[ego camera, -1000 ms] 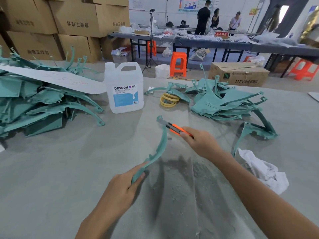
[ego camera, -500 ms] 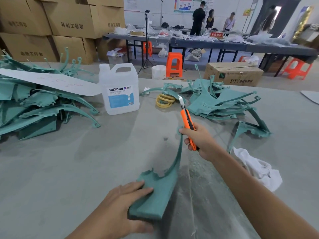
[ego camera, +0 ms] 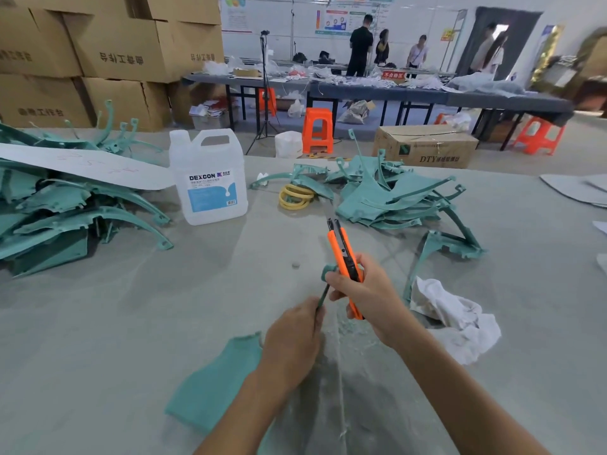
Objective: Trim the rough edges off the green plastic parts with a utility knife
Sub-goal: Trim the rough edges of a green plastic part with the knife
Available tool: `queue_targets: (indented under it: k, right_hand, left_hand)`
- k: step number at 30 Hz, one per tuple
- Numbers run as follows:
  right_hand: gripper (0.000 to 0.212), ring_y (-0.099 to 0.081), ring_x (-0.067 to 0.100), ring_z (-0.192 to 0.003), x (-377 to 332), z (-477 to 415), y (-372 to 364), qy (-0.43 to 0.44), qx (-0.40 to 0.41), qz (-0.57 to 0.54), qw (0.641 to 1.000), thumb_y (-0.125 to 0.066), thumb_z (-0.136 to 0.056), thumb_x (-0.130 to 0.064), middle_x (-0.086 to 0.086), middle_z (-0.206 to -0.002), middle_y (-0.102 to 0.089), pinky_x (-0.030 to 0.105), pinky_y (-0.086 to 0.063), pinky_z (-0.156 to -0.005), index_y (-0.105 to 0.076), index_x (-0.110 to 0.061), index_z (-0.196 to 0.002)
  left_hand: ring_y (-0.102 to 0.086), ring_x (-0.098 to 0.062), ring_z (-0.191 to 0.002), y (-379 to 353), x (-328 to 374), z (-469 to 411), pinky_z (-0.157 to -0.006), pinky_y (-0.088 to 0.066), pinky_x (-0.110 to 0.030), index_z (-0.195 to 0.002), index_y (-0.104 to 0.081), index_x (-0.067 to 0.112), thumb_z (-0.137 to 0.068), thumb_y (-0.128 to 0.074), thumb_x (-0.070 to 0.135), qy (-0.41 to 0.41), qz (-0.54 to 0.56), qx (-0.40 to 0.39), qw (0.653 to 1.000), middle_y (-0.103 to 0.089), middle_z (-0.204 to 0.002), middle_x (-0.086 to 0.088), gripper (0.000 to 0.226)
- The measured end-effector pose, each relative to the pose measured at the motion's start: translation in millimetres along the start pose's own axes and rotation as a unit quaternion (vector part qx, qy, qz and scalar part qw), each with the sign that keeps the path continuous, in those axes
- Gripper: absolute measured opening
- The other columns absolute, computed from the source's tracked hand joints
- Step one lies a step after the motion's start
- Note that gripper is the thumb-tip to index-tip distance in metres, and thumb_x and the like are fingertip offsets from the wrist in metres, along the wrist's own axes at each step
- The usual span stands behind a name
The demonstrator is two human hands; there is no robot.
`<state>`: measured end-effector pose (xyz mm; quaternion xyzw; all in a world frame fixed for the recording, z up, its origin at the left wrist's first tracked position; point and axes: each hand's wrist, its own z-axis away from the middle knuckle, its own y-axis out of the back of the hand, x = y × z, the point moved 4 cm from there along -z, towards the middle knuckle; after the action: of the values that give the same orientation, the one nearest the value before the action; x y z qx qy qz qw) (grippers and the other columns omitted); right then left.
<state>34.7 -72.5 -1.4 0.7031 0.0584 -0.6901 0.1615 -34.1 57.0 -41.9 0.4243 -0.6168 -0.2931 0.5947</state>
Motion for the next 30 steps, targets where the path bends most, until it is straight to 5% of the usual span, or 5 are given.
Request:
queue_targets:
  k: [8, 12, 18, 23, 30]
  right_hand:
    - [0.014, -0.066, 0.012, -0.059, -12.7, 34.0, 59.6, 0.038, 0.029, 0.307, 0.950, -0.061, -0.094, -0.046, -0.005, -0.076, -0.069, 0.038, -0.059, -0.057, -0.052, -0.043, -0.104]
    - [0.039, -0.063, 0.010, -0.067, -30.5, 40.0, 69.0, 0.071, -0.004, 0.446, 0.892, -0.053, -0.098, -0.053, -0.010, -0.083, -0.068, 0.032, -0.053, -0.065, -0.039, -0.059, -0.134]
    - [0.029, -0.063, 0.004, -0.063, -53.4, 34.9, 76.2, 0.092, -0.063, 0.472, 0.874, -0.050, -0.102, -0.049, -0.013, -0.072, -0.067, 0.033, -0.056, -0.066, -0.050, -0.060, -0.128]
    - [0.034, -0.063, 0.001, -0.065, -57.2, 28.5, 83.5, 0.073, -0.096, 0.485, 0.866, -0.053, -0.101, -0.049, -0.039, -0.069, -0.059, 0.027, -0.054, -0.067, -0.053, -0.061, -0.132]
    - [0.038, -0.054, 0.003, -0.064, -52.6, 15.2, 101.2, 0.036, -0.060, 0.569, 0.820, -0.045, -0.105, -0.048, -0.019, -0.073, -0.056, 0.028, -0.049, -0.064, -0.049, -0.054, -0.142]
  left_hand:
    - [-0.068, -0.036, -0.086, -27.1, -6.1, -16.4, -0.063, -0.037, -0.037, -0.114, -0.042, 0.027, -0.108, -0.024, 0.038, -0.002, -0.057, 0.037, 0.998, -0.070, -0.090, -0.008, 0.022]
    - [-0.068, -0.036, -0.084, -28.0, -7.4, -15.1, -0.063, -0.036, -0.036, -0.115, -0.043, 0.026, -0.108, -0.025, 0.036, -0.007, -0.050, 0.050, 0.997, -0.070, -0.088, -0.008, 0.022]
    - [-0.066, -0.036, -0.083, -28.7, -8.5, -16.2, -0.064, -0.037, -0.035, -0.117, -0.044, 0.024, -0.109, -0.026, 0.034, -0.004, -0.047, 0.052, 0.998, -0.069, -0.088, -0.008, 0.023]
    - [-0.066, -0.037, -0.084, -31.0, -9.5, -16.7, -0.064, -0.036, -0.035, -0.120, -0.045, 0.024, -0.109, -0.027, 0.034, -0.004, -0.043, 0.050, 0.998, -0.069, -0.088, -0.009, 0.023]
    - [-0.069, -0.034, -0.084, -29.1, -11.1, -13.1, -0.066, -0.044, -0.037, -0.127, -0.045, 0.027, -0.109, -0.022, 0.039, -0.021, -0.058, 0.064, 0.996, -0.071, -0.088, -0.007, 0.032]
